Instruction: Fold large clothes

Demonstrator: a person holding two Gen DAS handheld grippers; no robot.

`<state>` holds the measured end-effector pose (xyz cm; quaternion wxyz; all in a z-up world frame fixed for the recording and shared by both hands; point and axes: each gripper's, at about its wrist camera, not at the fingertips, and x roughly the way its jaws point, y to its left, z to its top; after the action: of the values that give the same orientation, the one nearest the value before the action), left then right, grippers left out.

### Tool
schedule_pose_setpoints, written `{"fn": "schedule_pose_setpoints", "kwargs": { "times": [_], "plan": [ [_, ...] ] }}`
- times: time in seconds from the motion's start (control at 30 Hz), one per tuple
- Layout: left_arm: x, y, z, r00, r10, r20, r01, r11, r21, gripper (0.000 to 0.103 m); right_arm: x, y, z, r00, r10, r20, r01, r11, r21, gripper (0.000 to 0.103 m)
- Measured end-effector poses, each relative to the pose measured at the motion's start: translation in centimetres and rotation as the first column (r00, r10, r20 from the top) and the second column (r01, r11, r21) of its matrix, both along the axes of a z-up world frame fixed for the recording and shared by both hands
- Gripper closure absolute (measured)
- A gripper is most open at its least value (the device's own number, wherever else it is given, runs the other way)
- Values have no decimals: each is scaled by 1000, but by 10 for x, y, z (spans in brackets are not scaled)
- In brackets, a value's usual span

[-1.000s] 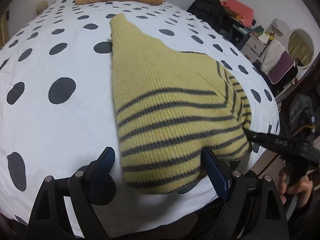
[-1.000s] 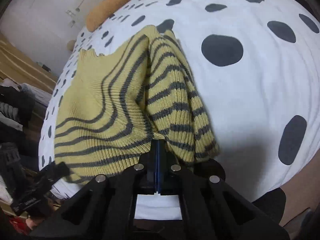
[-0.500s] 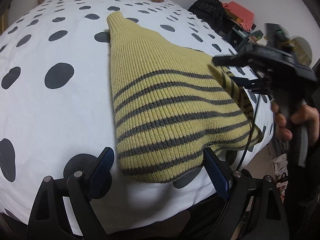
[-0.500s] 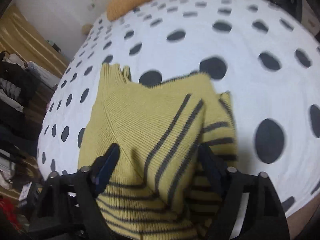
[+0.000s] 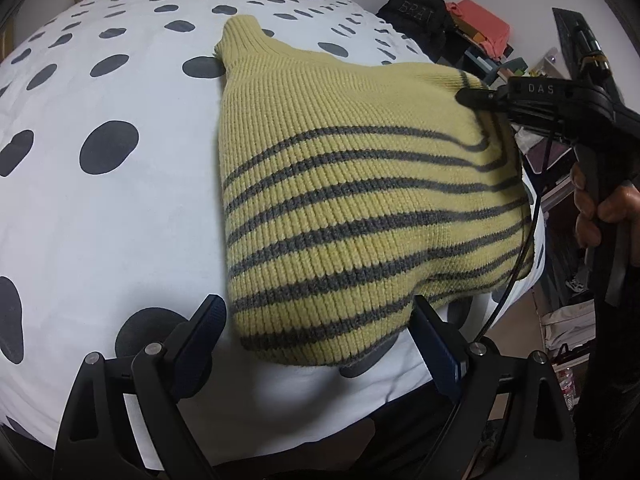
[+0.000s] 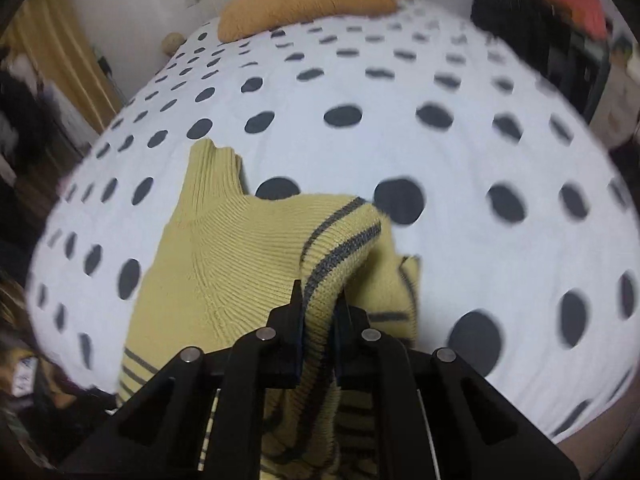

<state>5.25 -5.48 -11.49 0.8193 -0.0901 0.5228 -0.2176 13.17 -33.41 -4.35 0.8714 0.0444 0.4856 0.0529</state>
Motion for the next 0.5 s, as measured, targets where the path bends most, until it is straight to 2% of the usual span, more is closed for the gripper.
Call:
{"fn": "schedule_pose_setpoints", "kwargs": {
  "times": [0.03, 0.1, 0.17, 0.23, 0.27, 0.3, 0.37, 0.4, 0.43, 0.5],
  "plan": [
    [0, 0, 0, 1000, -4, -2, 4, 1000, -11, 11, -3, 0, 4, 1000, -8, 28, 10, 997, -74, 92],
    [-2, -2, 2, 1000, -11, -3, 11, 1000, -22, 11, -1, -7, -1, 997, -46, 54, 53, 989, -137, 92],
    [-5, -4, 0, 1000, -20, -1, 20, 1000, -2, 11, 11, -22, -27, 993, -109, 41, 115, 974, -196, 92],
    [-6, -4, -4, 1000, -24, -18, 24, 999, 21, 11, 21, -37, -64, 988, -132, -80, 120, 983, -142, 91],
    [-7, -1, -6, 999, -20, -28, 21, 1000, 12, 11, 19, -43, -74, 988, -138, -66, 131, 986, -104, 91],
    [-8, 3, -6, 999, -13, -34, 13, 1000, -4, 11, 15, -43, -73, 992, -119, -36, 114, 988, -105, 87],
    [-7, 13, 0, 999, 9, -53, -12, 999, -52, 12, 4, -45, -59, 996, -91, -12, 90, 994, -64, 76],
    [-6, 21, 10, 999, 23, -44, -28, 995, -99, 12, -1, -48, -51, 995, -97, -18, 96, 995, -25, 65],
    [-7, 26, 17, 999, 33, -31, -37, 992, -124, 12, -9, -53, -41, 994, -108, -16, 108, 994, 21, 59],
    [-5, 38, 43, 997, 71, 39, -63, 983, -171, 11, -29, -51, -20, 992, -127, 25, 124, 989, 83, 59]
  ]
}}
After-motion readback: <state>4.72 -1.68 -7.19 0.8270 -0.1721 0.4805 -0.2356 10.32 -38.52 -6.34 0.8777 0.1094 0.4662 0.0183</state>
